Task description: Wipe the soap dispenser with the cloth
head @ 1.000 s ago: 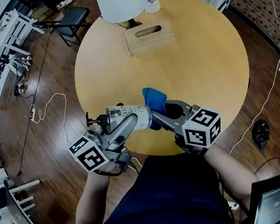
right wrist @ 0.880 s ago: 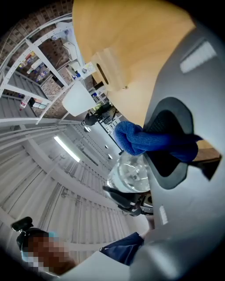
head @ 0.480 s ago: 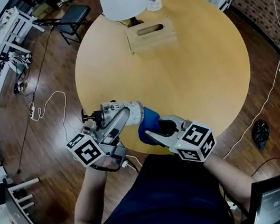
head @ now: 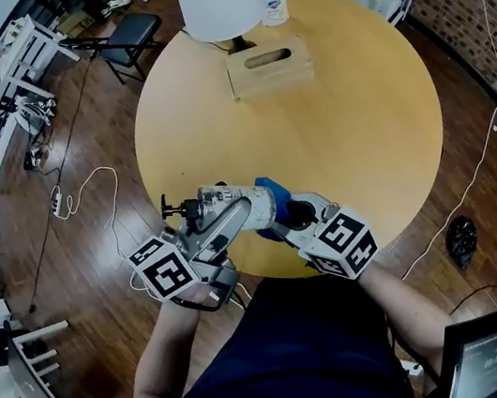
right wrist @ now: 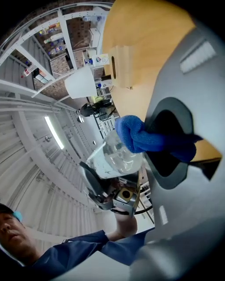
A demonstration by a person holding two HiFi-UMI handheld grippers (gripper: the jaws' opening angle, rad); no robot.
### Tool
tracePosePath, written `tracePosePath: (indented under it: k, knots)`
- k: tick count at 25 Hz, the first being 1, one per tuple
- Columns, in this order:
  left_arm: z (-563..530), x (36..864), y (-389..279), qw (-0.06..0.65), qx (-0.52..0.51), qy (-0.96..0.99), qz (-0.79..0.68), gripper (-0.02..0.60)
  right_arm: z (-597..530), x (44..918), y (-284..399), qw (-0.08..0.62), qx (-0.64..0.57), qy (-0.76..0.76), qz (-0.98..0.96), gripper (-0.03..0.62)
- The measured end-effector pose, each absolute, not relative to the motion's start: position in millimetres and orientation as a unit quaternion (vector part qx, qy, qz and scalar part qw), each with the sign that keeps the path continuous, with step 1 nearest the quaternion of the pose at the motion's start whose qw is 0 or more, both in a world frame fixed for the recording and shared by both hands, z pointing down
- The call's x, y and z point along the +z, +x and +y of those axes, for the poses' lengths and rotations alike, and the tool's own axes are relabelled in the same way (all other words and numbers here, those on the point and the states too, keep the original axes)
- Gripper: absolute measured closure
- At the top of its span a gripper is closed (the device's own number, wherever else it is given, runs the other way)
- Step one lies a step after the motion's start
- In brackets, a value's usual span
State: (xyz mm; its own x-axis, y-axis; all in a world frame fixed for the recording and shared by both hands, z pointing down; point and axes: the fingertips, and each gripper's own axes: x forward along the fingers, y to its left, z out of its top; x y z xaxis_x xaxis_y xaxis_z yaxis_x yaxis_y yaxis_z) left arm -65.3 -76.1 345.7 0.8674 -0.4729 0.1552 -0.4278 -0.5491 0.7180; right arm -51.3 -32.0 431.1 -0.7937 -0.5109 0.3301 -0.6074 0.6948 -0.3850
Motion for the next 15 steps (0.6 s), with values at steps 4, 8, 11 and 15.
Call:
tracePosePath:
  k: [4, 8, 11, 15]
  knots:
    - [-86, 360, -70, 0.401, -0.027, 0.868, -0.291, 0.211, -11, 447, -68, 0.123, 0.252, 0.278, -0.919, 0.5]
    - [-89, 410, -72, 0.337, 0.046, 0.881, -0.329, 0.211, 13, 462, -52, 0.095, 0.292, 0.277, -0.911, 0.502]
    - [-99, 455, -86, 0.251, 0.164, 0.883, -0.361, 0.21, -7, 478, -25, 0.096, 0.327, 0.333, -0.879, 0.502]
    - [-115, 514, -99, 0.205, 0.267, 0.862, -0.38, 0.21, -40, 555, 19, 0.247, 0.377, 0.423, -0.786, 0.5]
